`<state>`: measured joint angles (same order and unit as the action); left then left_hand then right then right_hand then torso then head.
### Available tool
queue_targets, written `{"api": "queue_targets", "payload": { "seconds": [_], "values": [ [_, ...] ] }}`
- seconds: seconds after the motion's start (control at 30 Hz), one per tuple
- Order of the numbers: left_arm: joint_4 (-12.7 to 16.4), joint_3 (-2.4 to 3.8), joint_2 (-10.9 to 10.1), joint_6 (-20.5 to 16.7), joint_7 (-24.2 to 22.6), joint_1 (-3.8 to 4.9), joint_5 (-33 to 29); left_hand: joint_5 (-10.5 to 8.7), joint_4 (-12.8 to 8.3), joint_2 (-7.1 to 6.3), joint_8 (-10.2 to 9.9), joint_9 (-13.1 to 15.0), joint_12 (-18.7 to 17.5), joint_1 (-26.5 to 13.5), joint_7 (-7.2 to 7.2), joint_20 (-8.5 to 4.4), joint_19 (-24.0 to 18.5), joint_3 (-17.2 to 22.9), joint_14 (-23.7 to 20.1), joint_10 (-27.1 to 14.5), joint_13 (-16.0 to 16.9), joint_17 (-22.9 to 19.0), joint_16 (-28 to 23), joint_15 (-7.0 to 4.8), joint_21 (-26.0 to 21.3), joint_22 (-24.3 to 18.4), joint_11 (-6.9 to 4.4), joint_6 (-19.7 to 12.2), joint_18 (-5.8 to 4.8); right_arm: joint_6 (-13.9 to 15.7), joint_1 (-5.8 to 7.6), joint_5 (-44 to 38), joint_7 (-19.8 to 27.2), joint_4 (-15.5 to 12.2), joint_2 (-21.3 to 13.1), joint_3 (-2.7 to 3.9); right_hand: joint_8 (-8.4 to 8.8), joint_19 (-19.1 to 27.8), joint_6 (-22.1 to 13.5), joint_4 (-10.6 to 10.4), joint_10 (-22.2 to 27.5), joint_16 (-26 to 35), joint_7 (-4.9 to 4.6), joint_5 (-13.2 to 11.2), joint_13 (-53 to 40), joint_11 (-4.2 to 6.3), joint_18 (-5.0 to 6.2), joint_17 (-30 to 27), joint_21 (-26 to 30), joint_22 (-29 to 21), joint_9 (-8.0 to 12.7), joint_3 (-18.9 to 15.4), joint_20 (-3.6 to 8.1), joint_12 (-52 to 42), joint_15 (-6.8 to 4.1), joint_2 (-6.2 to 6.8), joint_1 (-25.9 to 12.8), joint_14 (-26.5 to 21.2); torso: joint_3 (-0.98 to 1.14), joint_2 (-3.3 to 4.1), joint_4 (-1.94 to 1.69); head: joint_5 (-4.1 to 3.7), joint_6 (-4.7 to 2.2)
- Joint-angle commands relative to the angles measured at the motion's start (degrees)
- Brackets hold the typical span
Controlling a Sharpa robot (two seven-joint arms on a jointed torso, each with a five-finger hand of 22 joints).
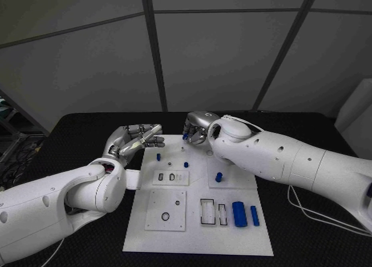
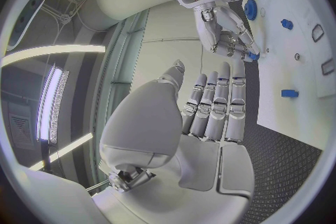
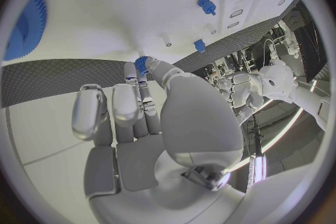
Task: Assemble the parts on the task board
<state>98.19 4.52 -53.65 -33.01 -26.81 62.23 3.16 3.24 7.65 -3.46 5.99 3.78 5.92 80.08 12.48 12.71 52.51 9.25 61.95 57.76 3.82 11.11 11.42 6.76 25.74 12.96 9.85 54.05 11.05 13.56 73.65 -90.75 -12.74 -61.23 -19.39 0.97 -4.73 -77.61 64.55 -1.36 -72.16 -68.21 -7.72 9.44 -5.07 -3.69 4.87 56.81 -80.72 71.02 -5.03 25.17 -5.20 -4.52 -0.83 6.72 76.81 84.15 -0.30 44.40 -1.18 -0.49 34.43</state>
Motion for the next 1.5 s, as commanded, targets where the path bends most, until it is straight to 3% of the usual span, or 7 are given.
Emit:
{"api": "queue_targets", "payload": {
  "seconds": [0.03, 0.4, 0.63, 1.5],
  "values": [
    [0.1, 0.06, 0.0, 0.6, -0.3, 0.12, 0.1, -0.23, -0.2, -0.11, -0.2, 0.0, -0.3, -0.6, 0.33, -0.07, -0.3, 0.0, -0.3, -0.2, 0.0, 0.1, -0.2, 0.18, 0.2, 0.1, 0.07, 0.0, -0.88, -1.6, -0.14, 0.0, -0.6, 0.2, 0.0, -0.20, 0.03, 0.0, -0.4, -0.4, 0.3, -0.3, -0.16, 0.4, 0.0, -0.17, -0.87, -0.1, -0.2, 0.0, 0.0, -0.1, -0.26, 0.3, 0.06, 0.22, -0.5, 1.2, 0.00, 0.04, -0.03, -0.05, 0.03],
    [-0.1, 0.06, 0.0, 0.7, -0.3, 0.12, 0.1, -0.23, -0.2, -0.11, -0.2, 0.0, -0.3, -0.6, 0.33, -0.07, -0.3, 0.0, -0.3, -0.2, 0.0, 0.1, -0.2, 0.18, 0.2, 0.1, 0.07, 0.0, -0.88, -1.2, -0.15, -0.2, -0.9, -0.4, -0.4, -0.21, 0.09, 0.1, -0.4, -0.4, 0.4, -0.3, -0.19, 0.4, 0.0, -0.20, -0.84, -0.1, -0.2, -0.2, 0.0, -0.1, -0.30, 0.3, 0.09, 0.30, -0.5, 1.2, 0.05, 0.06, 0.05, 0.00, 0.11],
    [-0.2, 0.06, 0.1, 0.8, -0.1, 0.13, 0.1, -0.23, -0.2, -0.11, -0.2, 0.0, -0.3, -0.6, 0.33, -0.07, -0.3, 0.0, -0.3, -0.2, 0.0, 0.1, -0.2, 0.18, 0.2, 0.1, 0.07, 0.0, -0.88, -0.2, -0.15, -0.2, -0.8, -0.4, -0.4, -0.21, 1.06, 0.4, -2.1, -0.8, 2.1, -0.3, -0.62, 0.3, 0.2, -0.77, -0.80, -0.5, -0.1, -0.3, 0.3, -0.1, -0.67, 0.9, 0.55, 0.93, -0.8, 0.9, 0.04, 0.09, -0.02, -0.02, 0.18],
    [-0.4, 0.05, 0.1, 0.8, -0.1, 0.13, 0.1, -0.23, -0.3, -0.06, -0.3, 0.0, -0.4, -0.6, 0.34, -0.05, -0.4, 0.0, -0.4, -0.2, 0.0, 0.1, -0.3, 0.20, 0.2, 0.1, 0.09, 0.0, -0.89, 1.3, -0.17, 0.1, 0.4, -2.0, -1.3, -0.21, 0.90, 0.3, -1.9, -0.8, 2.1, -0.5, -0.58, 0.3, 0.2, -0.74, -0.81, -0.3, -0.2, -0.2, 0.3, 0.0, -0.77, 0.7, 0.58, 0.89, -0.8, 0.9, 0.06, 0.16, 0.02, -0.01, 0.38]
  ]
}}
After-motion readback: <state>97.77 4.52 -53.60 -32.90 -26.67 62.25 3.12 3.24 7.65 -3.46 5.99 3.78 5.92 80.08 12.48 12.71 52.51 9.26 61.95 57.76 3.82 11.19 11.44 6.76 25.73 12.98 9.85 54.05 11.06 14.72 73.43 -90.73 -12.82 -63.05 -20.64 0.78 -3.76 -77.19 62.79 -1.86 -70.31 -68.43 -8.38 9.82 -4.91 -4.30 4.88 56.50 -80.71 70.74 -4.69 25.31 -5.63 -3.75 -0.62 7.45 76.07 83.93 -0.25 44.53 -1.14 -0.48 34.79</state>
